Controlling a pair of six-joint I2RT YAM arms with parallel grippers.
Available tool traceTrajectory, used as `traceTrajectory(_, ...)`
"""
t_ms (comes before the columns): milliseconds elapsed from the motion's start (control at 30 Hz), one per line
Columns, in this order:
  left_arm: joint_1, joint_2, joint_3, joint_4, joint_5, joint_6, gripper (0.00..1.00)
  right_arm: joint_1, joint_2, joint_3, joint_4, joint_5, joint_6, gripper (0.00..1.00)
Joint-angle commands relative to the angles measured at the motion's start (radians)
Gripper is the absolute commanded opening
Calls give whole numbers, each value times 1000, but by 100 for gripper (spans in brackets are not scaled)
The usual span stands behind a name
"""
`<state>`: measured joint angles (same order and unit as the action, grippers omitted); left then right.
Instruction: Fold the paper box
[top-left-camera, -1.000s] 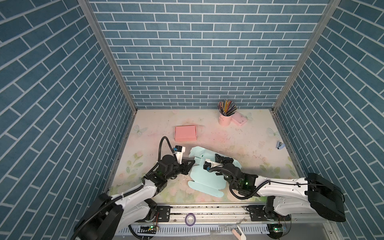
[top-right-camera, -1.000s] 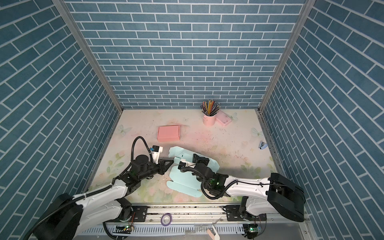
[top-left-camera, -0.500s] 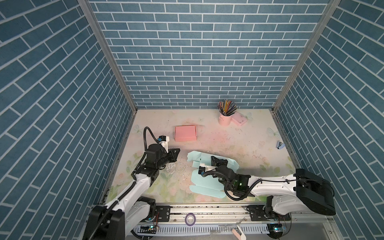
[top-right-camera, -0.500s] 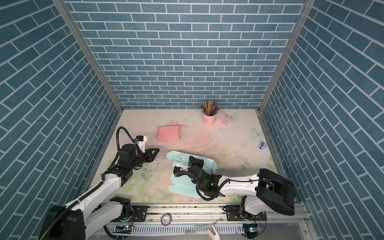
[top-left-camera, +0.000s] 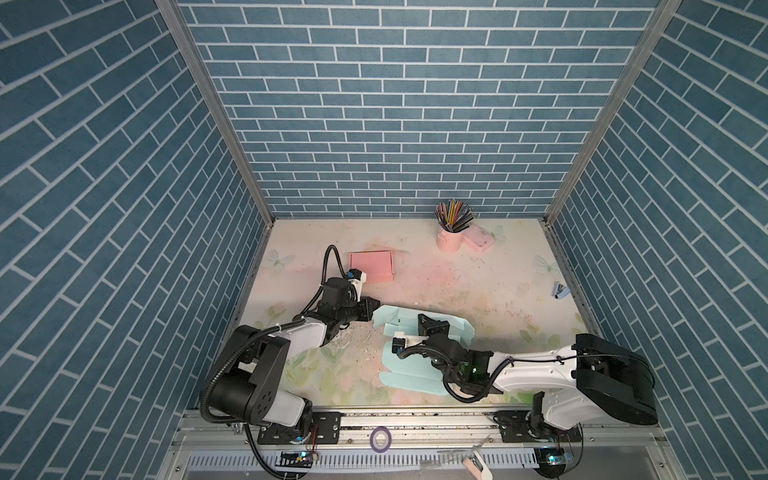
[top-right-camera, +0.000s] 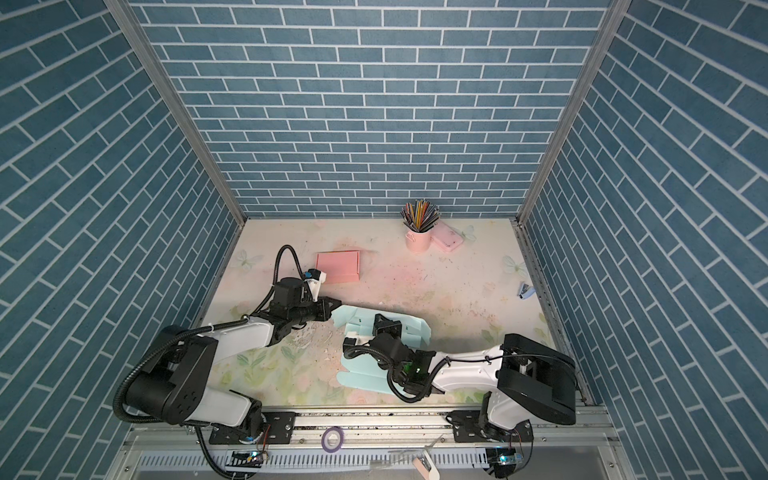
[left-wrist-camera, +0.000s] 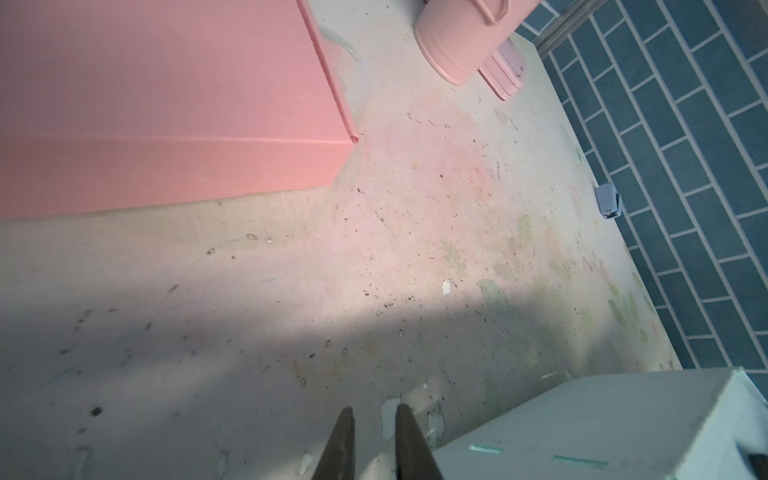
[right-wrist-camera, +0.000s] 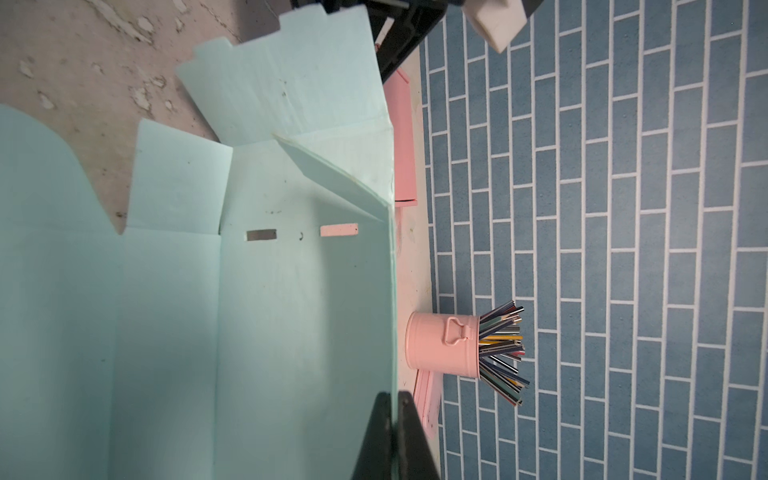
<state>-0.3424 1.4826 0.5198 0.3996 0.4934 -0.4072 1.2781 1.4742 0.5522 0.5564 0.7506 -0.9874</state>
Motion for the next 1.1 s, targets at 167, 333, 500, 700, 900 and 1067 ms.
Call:
traceTrajectory(167,-51,10,-59,177,53,-4,22,6,29,23,62,10,-84,0)
traceTrajectory(333,-96,-27,-101,196,58,-18,22,4,82,9,140,27,-122,0)
traceTrajectory(500,-131,-83,-149,212,50,-36,23,1,127,4,210,43,-151,0)
traceTrajectory(700,-148,-123,-187,200,39,-40,24,1,93,-19,234,34,-140,0)
traceTrajectory(900,-177,-152,-256,242,18,-30,27,1,73,-21,196,26,-107,0)
traceTrajectory(1067,-215,-140,-300,318,-21,-30,29,5,86,-20,209,30,-112,0)
